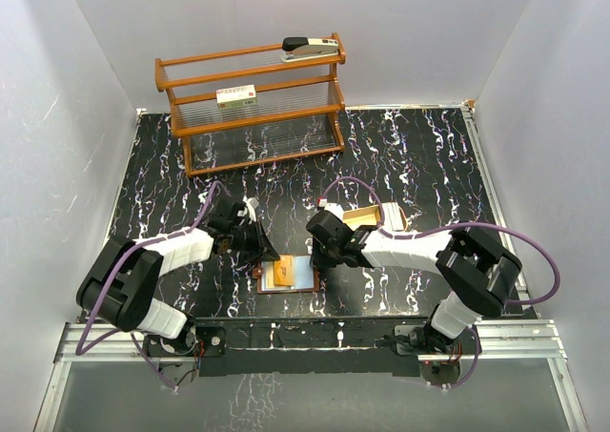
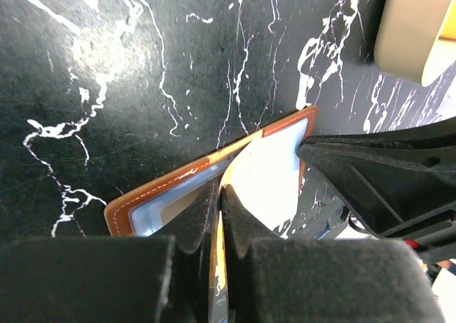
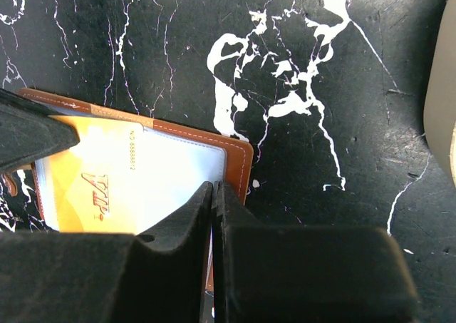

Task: Put the credit cards into the card holder
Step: Insert the credit card into the card holder.

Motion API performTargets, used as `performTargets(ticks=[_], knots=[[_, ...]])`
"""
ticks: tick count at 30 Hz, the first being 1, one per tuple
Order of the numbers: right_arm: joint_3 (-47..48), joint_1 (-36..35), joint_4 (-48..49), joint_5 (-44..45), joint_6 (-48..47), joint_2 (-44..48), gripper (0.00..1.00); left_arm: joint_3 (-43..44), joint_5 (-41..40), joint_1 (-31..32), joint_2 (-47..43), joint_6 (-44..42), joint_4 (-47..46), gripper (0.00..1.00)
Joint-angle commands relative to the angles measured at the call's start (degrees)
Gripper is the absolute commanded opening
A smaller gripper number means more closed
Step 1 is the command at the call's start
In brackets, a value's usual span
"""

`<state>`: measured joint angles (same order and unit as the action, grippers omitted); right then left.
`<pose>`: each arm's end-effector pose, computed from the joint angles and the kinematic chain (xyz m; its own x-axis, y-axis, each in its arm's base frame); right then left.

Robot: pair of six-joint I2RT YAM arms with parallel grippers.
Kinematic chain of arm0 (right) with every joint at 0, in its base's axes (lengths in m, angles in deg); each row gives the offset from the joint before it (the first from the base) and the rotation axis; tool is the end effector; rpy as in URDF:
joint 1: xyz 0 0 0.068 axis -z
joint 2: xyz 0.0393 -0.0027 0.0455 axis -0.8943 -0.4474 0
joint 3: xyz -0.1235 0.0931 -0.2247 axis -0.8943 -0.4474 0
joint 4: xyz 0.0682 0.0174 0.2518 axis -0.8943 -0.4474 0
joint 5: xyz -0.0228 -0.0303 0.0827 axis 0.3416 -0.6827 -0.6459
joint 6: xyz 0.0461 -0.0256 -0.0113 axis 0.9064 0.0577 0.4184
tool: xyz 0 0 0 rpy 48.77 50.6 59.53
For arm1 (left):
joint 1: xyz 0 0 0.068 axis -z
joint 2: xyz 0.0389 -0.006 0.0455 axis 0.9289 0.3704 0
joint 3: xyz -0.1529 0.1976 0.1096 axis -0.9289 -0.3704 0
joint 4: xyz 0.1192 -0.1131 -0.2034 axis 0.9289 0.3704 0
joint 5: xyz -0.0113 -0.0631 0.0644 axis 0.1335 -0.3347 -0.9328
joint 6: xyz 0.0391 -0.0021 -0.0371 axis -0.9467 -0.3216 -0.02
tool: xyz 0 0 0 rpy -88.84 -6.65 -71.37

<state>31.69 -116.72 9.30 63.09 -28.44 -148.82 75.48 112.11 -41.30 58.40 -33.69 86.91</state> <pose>0.1808 0.2360 0.1565 -0.9056 0.0198 -0.4238 -0.1339 0.9344 0.3300 0.2247 -0.1313 0.1451 -0.9401 -0.1988 -0.2771 0.0455 0.7322 -0.6796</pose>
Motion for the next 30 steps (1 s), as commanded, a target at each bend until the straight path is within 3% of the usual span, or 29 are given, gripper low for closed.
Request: performTargets(ticks=[1,23,30], knots=[[-0.3,-0.4,0.4,1.4,0.1,1.5,0.03,-2.3,1.4,0.2,0.4,0.4,-0.4,0.0],[0.0,-0.8,-1.0,1.3,2.5,4.0,0.06,-8.0,1.6,0.5,-1.1,7.6,-10.8,0.01],[-0.3,-1.1,-1.9,0.5,3.4,7.9,0.17,-3.7,-2.1,0.5,-6.1,5.5,-0.2,0.39]])
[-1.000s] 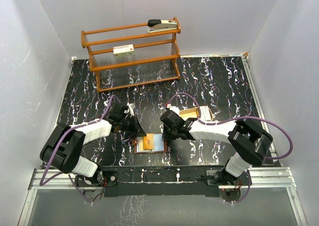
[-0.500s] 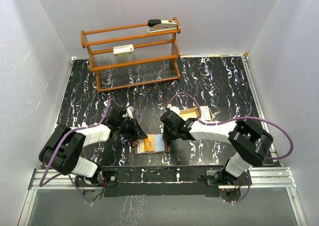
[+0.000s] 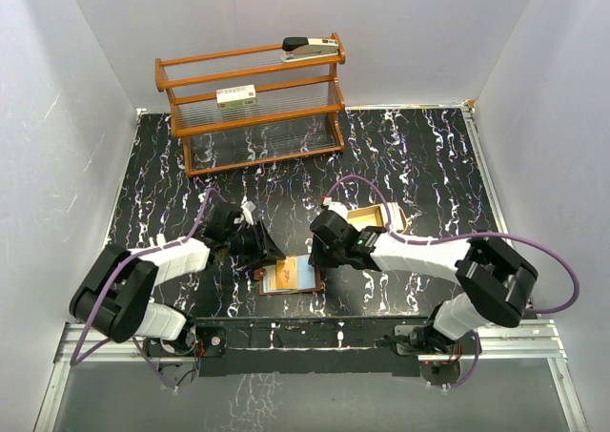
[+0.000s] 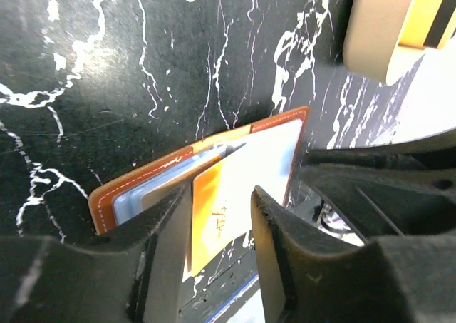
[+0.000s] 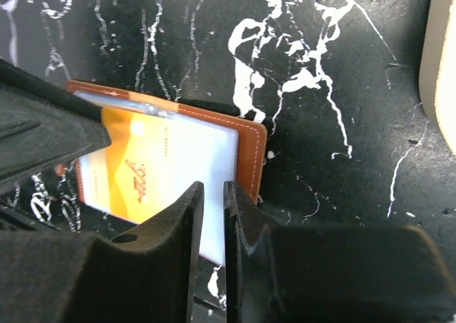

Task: Put the credit cards into the card holder
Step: Insert the credit card into the card holder.

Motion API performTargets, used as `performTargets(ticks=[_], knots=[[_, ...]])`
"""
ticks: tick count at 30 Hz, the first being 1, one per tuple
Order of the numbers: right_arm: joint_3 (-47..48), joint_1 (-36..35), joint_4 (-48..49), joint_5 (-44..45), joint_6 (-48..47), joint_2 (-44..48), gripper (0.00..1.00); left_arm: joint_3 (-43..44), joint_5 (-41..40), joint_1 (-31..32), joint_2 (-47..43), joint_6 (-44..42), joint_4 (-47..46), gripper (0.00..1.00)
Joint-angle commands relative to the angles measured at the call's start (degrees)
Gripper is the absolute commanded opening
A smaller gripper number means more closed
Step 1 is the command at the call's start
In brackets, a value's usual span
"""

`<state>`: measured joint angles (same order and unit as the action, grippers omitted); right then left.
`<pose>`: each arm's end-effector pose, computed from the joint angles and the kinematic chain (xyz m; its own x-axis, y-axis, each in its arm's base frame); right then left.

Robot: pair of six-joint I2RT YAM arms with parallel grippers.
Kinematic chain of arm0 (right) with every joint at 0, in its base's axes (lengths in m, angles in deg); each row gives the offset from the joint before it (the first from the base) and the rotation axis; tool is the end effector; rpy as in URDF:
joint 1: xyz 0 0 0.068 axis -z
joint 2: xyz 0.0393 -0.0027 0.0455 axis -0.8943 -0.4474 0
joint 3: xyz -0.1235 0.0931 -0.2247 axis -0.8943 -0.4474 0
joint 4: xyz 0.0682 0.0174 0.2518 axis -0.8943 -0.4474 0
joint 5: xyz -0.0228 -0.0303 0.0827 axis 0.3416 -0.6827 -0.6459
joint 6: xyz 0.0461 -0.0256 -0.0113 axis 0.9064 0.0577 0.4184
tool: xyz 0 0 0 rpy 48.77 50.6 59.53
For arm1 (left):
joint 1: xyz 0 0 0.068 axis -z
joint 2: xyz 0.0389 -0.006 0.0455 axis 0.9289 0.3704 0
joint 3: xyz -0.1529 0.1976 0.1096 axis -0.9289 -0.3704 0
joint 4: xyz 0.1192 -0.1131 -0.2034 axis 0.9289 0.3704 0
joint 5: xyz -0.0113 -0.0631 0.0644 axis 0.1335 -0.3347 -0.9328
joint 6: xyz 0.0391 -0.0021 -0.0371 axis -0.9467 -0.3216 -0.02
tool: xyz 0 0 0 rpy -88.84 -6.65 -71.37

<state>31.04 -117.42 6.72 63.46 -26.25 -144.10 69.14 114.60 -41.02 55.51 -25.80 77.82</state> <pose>0.1718 0.2294 0.1731 -0.9022 0.0551 -0.4278 -0.1143 0.9258 0.3603 0.2096 -0.1265 0.1389 -0.9325 -0.2794 -0.2289 -0.0062 0.6460 -0.7633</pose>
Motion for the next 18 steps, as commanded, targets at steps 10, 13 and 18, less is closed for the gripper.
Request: performTargets(ticks=[10,13,18], knots=[[-1.5,-1.3,1.4,-1.0,1.5,2.3,0.16,5.1,-3.4,0.5,-4.4,-3.6,16.7,0.48],[-3.3,-1.3,2.8,-0.8,2.0,3.2,0.15,3.4,-1.1,0.7,-4.6,-2.0,14.3,0.5],[-5.5,-1.3,4.3,-1.3,2.6,2.7,0.11,1.6,0.0,1.1,-4.6,-1.0,12.1,0.52]])
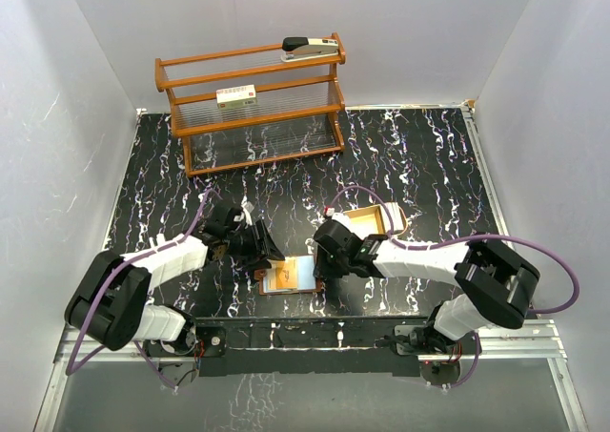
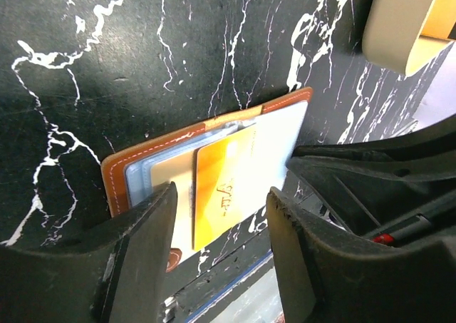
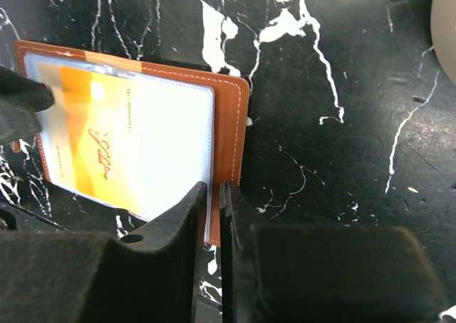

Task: Put the credit cards into the card holder
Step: Insert the credit card into the card holder.

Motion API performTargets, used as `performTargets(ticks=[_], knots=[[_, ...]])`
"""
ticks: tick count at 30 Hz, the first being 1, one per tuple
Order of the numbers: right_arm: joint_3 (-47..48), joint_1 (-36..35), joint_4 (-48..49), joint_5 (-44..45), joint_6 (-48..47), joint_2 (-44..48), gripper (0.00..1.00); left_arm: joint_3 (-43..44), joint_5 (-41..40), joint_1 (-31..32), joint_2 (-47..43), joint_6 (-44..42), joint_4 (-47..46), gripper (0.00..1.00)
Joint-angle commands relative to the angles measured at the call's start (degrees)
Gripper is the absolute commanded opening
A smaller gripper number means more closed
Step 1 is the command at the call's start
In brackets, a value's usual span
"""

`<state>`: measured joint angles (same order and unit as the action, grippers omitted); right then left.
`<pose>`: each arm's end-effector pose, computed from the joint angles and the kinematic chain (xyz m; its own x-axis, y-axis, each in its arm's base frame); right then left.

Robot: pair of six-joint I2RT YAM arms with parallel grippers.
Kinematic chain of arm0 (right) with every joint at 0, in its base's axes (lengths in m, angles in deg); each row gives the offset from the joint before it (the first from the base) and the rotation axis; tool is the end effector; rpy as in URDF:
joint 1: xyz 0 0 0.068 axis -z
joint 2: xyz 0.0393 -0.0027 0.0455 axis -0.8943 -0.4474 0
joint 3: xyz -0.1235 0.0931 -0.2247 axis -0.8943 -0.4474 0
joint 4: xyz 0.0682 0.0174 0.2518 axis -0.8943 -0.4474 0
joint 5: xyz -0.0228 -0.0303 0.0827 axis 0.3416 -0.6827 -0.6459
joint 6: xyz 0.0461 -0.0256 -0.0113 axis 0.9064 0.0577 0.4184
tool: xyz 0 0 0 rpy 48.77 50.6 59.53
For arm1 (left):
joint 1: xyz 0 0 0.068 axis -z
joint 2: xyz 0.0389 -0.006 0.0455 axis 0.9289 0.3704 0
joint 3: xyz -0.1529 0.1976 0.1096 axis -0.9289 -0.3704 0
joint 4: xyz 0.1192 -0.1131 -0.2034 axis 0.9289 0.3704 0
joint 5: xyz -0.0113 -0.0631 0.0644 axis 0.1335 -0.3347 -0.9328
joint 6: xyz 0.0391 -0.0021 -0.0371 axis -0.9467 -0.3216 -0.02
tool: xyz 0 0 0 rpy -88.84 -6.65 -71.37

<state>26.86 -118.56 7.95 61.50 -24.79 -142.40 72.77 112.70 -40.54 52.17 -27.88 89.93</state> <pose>0.1577 0.2213 0.1613 -0.9217 0.0431 -0.3856 -0.1133 0.9206 0.3738 0.2062 -0.1258 0.1534 -0.9443 -0.2552 -0.2080 -0.0328 0.7015 -0.7119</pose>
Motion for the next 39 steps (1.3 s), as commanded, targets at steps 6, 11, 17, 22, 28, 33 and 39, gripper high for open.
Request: performTargets(ticks=[6,11,17,22,28,33,39], knots=[[-2.3,-0.3,4.4,0.6,1.3,0.0,0.09,-3.3,2.6,0.8,-0.3,2.5,-2.7,0.53],[-2.5,-0.3,4.8,0.5,1.4,-0.3,0.08,-4.3,3.0,1.2,1.3,3.4,-5.1,0.52],[-3.1,-0.4,5.8,0.3,1.9,-0.3,0.07,-4.5,3.3,2.1,3.6,4.1,-7.2,0.52],[-3.1,-0.4,5.9,0.4,1.9,-0.4,0.07,-4.4,3.9,3.0,4.6,5.2,-9.2,0.52],[-4.0,-0.6,6.8,0.7,2.6,0.4,0.06,-5.0,5.7,3.9,4.6,8.2,-12.1,0.52],[-3.9,-0.8,7.2,0.5,2.9,0.1,0.06,-4.1,4.6,3.9,1.1,7.6,-7.7,0.53],[-4.4,-1.1,6.9,1.2,3.3,1.0,0.06,-4.2,2.5,3.9,-2.5,6.6,-2.7,0.54]])
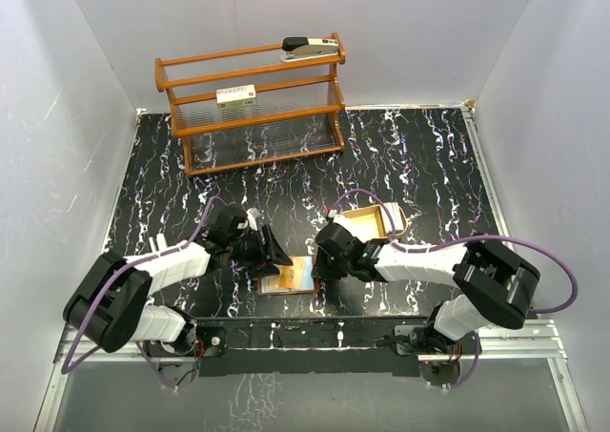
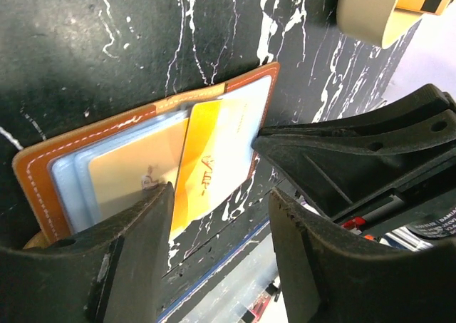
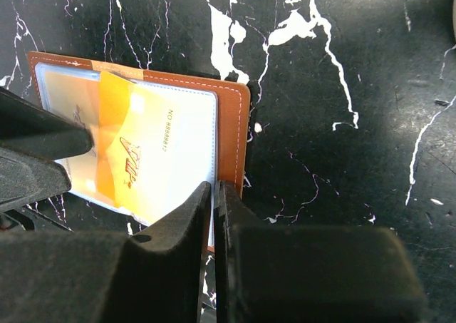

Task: Put the credit cards into the card holder
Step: Insert the credit card into the card holder.

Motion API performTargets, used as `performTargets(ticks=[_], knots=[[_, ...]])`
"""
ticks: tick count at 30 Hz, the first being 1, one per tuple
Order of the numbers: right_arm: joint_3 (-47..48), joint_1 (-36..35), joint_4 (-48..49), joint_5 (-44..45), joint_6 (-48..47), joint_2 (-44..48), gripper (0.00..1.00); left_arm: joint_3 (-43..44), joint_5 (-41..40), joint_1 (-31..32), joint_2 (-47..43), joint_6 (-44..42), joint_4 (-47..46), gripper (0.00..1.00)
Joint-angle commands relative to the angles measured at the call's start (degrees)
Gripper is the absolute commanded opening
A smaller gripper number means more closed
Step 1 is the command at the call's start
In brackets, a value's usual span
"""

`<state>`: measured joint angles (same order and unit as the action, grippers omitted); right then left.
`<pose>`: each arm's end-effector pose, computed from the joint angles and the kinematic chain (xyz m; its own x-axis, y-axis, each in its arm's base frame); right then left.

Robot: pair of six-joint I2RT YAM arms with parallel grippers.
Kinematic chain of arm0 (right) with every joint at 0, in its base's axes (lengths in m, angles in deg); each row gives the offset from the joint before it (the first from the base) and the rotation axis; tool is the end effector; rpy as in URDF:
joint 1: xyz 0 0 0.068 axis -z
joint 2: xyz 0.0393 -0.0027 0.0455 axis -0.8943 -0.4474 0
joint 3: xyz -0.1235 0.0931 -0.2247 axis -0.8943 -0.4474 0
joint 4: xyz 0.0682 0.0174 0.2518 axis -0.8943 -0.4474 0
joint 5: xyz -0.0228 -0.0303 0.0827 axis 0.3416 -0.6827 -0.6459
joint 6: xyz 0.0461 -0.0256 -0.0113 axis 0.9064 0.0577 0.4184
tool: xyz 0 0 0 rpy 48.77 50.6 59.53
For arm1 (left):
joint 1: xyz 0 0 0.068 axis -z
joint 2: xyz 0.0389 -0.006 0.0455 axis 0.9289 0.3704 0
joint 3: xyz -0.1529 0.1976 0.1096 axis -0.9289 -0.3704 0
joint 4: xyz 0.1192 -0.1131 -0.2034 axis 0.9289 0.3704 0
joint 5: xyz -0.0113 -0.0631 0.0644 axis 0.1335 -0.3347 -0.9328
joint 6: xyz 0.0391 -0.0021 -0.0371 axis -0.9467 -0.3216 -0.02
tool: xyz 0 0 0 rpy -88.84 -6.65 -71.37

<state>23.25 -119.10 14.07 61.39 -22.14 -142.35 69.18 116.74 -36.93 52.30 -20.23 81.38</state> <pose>0.1532 0.2193 0.1505 -0.9178 0.0902 -0.3867 -0.0899 0.9014 0.4235 0.1939 -0.1388 0.1472 -0.9591 -0.2505 -0.1316 -0.0499 0.6075 -0.7927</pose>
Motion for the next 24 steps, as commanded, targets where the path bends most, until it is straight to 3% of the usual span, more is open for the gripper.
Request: performTargets(ticks=[1,24], knots=[[-1.0,-0.6,0.7,1.3,0.7,1.1,0.06,-0.9,-1.6,0.3,-2.7,-1.0,5.7,0.55],[-1.8,-1.3,2.8,1.2,2.7,0.0,0.05,-1.1,1.2,5.5,5.3,6.7,-9.0,0.54]])
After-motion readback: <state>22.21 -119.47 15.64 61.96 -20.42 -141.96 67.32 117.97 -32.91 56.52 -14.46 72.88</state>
